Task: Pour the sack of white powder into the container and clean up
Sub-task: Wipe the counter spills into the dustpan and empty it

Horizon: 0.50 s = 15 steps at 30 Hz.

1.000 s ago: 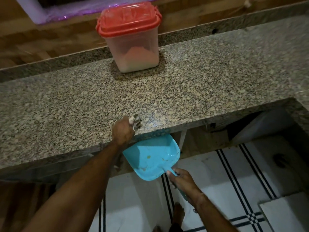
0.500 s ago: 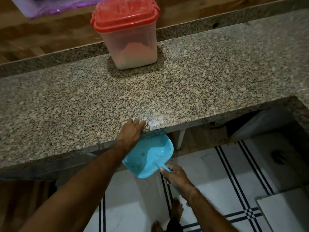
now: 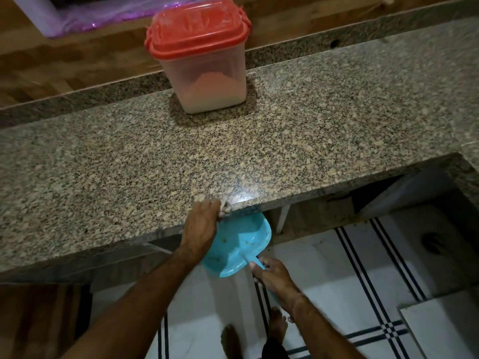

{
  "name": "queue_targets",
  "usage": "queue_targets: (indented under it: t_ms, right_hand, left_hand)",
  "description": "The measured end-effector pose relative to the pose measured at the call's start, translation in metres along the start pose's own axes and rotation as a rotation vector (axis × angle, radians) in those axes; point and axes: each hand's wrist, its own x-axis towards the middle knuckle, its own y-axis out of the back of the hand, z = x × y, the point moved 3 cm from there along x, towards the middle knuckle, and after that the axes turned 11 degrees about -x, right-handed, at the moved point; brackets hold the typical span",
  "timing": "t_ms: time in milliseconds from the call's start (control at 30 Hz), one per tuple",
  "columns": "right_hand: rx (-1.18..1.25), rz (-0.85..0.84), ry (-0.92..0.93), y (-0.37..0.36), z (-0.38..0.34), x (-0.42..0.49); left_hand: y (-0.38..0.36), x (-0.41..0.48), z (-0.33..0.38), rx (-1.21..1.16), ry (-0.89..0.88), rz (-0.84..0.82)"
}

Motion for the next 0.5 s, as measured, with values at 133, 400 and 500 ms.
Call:
queue_targets:
  t_ms: [133,400,500]
  right_hand:
    - [0.011,0.024,-0.01,-0.004,0.002,0.0]
    - [0.016,0.12,-0.09,-0.023,0.008,-0.008]
    - [0.02,0.16,-0.092,-0.028,0.007,-0.013]
  left_hand:
    - [0.028,0.025,-0.043,-0.077,0.119,0.055]
    - [-0.003,0.049,-0.023,-0.185,-0.024,-0.119]
    - [0.003,0.06,-0.021,-0.151,-0.212,-0.256]
